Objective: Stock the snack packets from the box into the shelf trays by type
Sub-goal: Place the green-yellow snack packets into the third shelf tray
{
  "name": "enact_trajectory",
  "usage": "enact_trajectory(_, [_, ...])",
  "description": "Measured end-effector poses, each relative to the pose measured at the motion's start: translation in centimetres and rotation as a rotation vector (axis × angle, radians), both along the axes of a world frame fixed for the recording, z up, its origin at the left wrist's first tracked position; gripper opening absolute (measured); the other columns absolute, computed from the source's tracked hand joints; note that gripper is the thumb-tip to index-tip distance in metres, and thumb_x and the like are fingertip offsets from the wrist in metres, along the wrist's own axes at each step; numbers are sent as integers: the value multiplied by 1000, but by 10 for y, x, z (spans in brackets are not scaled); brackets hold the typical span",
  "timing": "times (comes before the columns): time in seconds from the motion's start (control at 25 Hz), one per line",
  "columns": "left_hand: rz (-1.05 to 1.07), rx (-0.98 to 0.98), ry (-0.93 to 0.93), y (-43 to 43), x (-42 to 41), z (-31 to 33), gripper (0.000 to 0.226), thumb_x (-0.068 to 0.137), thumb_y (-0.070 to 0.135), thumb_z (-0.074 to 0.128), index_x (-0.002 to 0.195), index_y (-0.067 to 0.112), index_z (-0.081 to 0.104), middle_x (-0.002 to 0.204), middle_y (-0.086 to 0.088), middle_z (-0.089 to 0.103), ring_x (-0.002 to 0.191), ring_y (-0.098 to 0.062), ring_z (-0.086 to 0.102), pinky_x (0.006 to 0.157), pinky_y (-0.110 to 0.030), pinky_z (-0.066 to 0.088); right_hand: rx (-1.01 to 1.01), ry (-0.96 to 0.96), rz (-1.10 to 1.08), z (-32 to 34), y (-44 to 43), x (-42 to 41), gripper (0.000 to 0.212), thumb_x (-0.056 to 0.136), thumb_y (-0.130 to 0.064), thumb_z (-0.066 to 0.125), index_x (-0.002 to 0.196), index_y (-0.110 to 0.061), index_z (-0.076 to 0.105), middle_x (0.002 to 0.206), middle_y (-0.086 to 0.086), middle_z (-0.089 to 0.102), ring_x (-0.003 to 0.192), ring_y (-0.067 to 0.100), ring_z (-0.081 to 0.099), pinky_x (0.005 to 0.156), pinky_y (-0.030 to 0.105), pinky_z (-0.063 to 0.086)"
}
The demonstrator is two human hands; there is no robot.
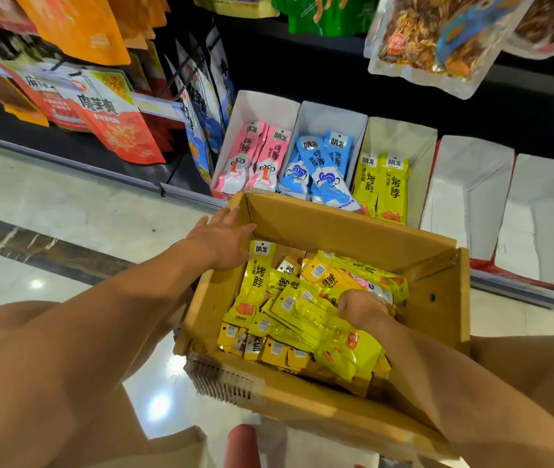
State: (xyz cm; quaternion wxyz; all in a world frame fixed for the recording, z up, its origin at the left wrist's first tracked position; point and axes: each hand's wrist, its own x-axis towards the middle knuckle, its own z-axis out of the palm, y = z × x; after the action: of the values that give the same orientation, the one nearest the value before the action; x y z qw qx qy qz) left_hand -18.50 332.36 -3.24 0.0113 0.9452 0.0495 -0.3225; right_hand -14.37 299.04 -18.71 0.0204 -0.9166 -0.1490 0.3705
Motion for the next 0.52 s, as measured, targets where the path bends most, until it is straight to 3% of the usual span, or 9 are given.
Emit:
enact_trajectory(0.12, [-2, -6, -13, 0, 2, 2, 75, 100, 60, 46, 162, 39, 9, 171, -6, -12, 158, -30, -12, 127, -56, 8, 65, -47, -14, 18, 2, 6, 15, 91, -37, 68, 104, -29, 67, 109, -5, 68, 106, 20, 64, 76, 26, 43])
enact_trajectory(0.24, [-33, -20, -34, -4, 2, 8, 72, 100, 58, 48, 162, 36, 16, 172, -7, -1, 158, -30, -8, 127, -55, 10, 112, -73, -29, 42, 3, 15, 11, 89, -41, 69, 93, -31, 66, 101, -8, 70, 97, 17, 67, 76, 30, 52])
enact_trajectory(0.4, [-79, -78, -92, -7, 4, 10, 63, 99, 56, 50, 154, 27, 38, 166, -10, 25, 157, -32, 6, 125, -51, 20, 283, -67, -148, 77, 17, 27, 12, 86, -32, 72, 75, -31, 69, 79, -9, 73, 76, 13, 69, 68, 29, 53])
enact_trajectory(0.52, [-17, -209, -127, -11, 5, 15, 60, 100, 52, 52, 152, 23, 43, 160, -8, 36, 155, -31, 17, 123, -48, 25, 472, -85, -225, 98, 27, 34, 11, 85, -29, 77, 76, -26, 72, 74, -5, 72, 69, 9, 64, 66, 29, 49])
